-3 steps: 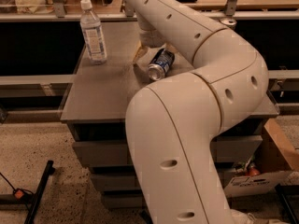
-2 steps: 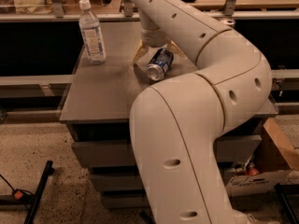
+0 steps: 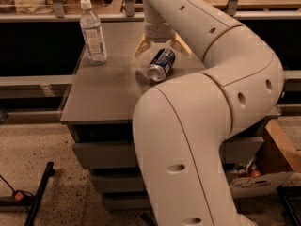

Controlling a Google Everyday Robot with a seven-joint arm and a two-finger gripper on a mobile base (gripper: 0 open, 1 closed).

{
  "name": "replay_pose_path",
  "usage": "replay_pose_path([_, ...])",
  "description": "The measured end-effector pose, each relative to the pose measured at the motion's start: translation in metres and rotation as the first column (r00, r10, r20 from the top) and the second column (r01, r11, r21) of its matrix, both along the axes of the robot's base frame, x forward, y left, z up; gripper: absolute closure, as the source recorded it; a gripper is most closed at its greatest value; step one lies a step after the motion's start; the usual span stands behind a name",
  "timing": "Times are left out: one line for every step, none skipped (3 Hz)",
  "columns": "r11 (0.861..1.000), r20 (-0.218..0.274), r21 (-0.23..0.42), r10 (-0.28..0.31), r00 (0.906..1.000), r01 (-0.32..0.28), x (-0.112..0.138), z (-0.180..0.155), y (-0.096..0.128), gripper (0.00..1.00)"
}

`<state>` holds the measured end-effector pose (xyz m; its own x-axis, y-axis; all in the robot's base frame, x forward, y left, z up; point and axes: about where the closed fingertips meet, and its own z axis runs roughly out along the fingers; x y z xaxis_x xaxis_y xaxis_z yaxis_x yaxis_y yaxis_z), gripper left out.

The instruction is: Place pepsi can upright

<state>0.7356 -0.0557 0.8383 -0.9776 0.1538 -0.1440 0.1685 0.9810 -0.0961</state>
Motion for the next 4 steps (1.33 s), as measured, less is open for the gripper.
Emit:
replay_pose_path([0.999, -0.017, 0.004, -0.04, 0.999, 0.04, -0.003, -0.001, -0.006, 0.17])
replay_pose_path([0.997, -0.043, 0.029, -0.066, 0.9969, 0.067, -0.004, -0.006, -0.01, 0.41])
replay_pose_path([0.996, -0.06, 0.055, -0.071, 0.9956, 0.074, -0.006, -0.008, -0.011, 0.64])
replay_pose_path([0.995, -0.029, 0.07, -0.066, 0.9974, 0.068, 0.004, -0.011, -0.007, 0.88])
